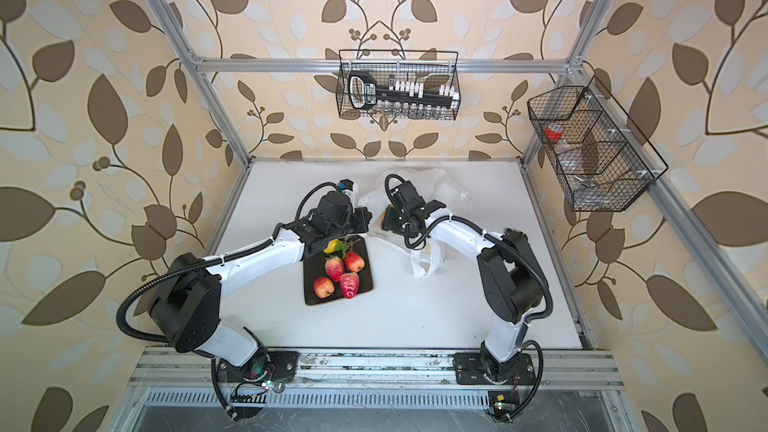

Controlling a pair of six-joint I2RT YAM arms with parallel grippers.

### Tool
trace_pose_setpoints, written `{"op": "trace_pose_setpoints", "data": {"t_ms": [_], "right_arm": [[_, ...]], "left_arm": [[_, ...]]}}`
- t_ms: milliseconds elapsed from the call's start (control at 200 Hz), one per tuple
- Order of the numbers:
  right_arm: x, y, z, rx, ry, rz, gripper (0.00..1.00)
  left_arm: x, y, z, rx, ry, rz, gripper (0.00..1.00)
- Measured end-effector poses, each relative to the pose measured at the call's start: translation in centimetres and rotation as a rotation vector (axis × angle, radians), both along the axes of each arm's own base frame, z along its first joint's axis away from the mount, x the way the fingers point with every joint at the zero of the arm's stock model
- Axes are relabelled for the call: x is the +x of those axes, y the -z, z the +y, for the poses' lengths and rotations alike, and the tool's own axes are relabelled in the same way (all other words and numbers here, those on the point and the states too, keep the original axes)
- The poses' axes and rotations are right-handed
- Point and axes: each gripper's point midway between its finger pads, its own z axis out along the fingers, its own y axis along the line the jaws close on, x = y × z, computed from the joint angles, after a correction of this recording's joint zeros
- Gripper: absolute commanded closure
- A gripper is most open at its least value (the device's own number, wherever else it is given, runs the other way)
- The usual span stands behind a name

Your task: Take the fake fruits out of the plastic bag

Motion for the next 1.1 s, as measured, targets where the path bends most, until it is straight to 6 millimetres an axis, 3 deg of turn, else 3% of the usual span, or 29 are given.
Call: {"op": "trace_pose_setpoints", "data": {"t_ms": [260, 540, 700, 890, 1100], "right_arm": [[3.6, 3.8, -1.1, -0.032, 0.103, 0.004, 0.22], [6.4, 5.0, -1.9, -0.054, 0.155, -0.041, 0.22], [7.4, 6.3, -2.1, -0.083, 0.168, -0.056, 0.35], [7.9, 6.0, -2.1, -0.079, 0.166, -0.081, 0.57], [6.8, 4.3, -2.6, -0.025, 0.145, -0.081, 0.65]], "left_arm": [[-0.3, 0.4, 0.2, 0.015, 0.0, 0.02, 1.0], [-0.9, 0.6, -0.1, 0.037, 0.013, 0.049, 1.0], [-1.1, 0.3, -0.3, 0.043, 0.019, 0.056, 1.0], [-1.1, 0.2, -0.2, 0.052, 0.02, 0.062, 1.0], [-1.0, 0.6, 0.1, 0.071, 0.002, 0.066, 1.0]]}}
